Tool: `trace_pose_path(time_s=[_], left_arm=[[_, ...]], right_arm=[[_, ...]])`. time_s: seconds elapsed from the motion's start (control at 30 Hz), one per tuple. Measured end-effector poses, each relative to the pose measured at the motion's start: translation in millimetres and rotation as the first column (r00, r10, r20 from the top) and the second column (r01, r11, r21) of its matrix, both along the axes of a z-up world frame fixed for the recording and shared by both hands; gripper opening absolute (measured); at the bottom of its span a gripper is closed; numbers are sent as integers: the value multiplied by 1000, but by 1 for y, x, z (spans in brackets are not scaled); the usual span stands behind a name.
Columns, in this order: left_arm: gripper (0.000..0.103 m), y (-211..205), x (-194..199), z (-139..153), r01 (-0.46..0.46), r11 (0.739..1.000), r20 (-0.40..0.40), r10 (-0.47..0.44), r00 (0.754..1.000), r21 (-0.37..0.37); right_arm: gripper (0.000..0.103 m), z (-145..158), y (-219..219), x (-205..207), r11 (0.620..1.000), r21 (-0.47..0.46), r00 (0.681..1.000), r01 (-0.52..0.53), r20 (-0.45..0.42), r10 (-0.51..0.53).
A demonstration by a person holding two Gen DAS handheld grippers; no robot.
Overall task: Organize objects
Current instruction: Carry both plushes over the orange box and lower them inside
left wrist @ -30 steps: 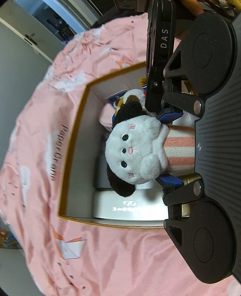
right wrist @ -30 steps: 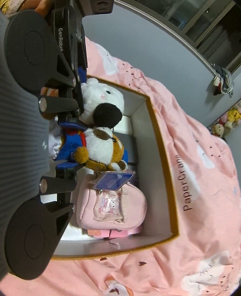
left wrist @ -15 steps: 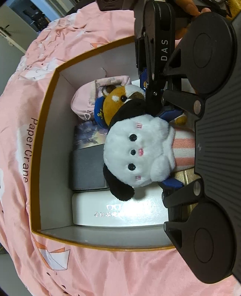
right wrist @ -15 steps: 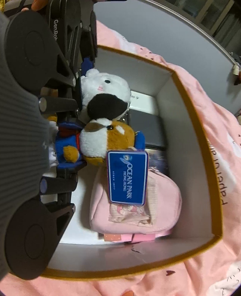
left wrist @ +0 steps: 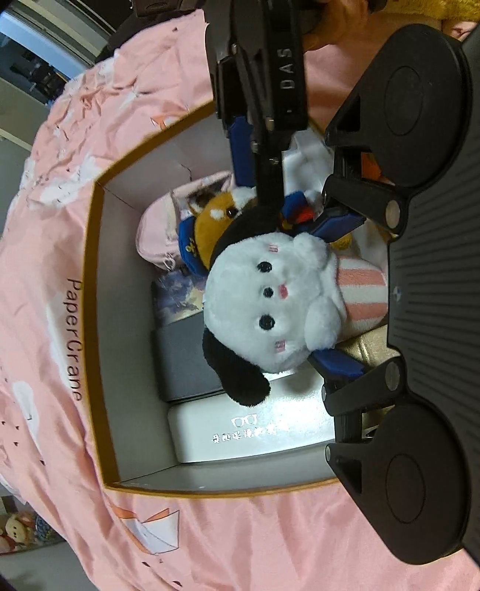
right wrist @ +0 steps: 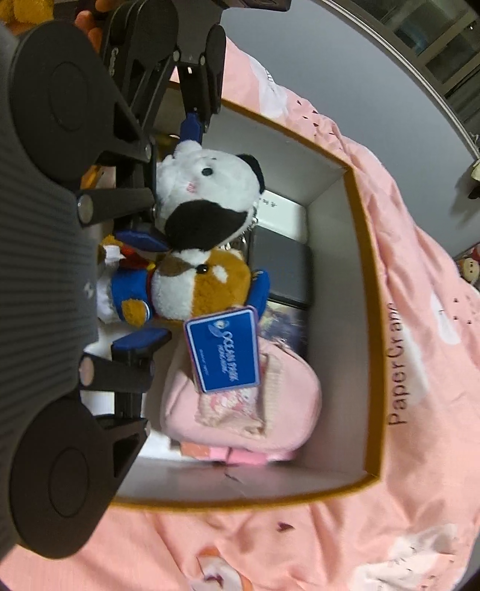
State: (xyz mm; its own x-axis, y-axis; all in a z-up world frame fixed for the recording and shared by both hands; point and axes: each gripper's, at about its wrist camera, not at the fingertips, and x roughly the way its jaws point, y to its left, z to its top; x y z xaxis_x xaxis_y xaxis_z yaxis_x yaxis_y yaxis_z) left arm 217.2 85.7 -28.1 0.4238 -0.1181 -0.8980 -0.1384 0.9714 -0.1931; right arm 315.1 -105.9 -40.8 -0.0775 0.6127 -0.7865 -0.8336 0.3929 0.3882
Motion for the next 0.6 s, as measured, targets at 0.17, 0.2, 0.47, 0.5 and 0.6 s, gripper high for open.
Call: trace_pose_path(time_s=[0.17,0.2,0.47,0.5,0.6], left_arm=[[77,2,-3,10,17,1000,17,-17,1000,-18],[81,2,-4,12,19,1000,23,-18,1000,-14],[76,16,4,23,-35,999,129,38,991,-26],[73,15,7,21,-37,999,124,38,992,-8],[57,13,12,10,-41,999,100,37,994,33]], right_arm=[[48,8,-2,6,999,46,1000,26,4,-26],[48,9,-2,7,998,50,999,33,6,-34],[42,7,6,8,996,64,998,60,-32,-58],[42,6,8,7,996,63,997,62,-39,-59],[42,0,15,5,997,45,997,70,-33,-69]])
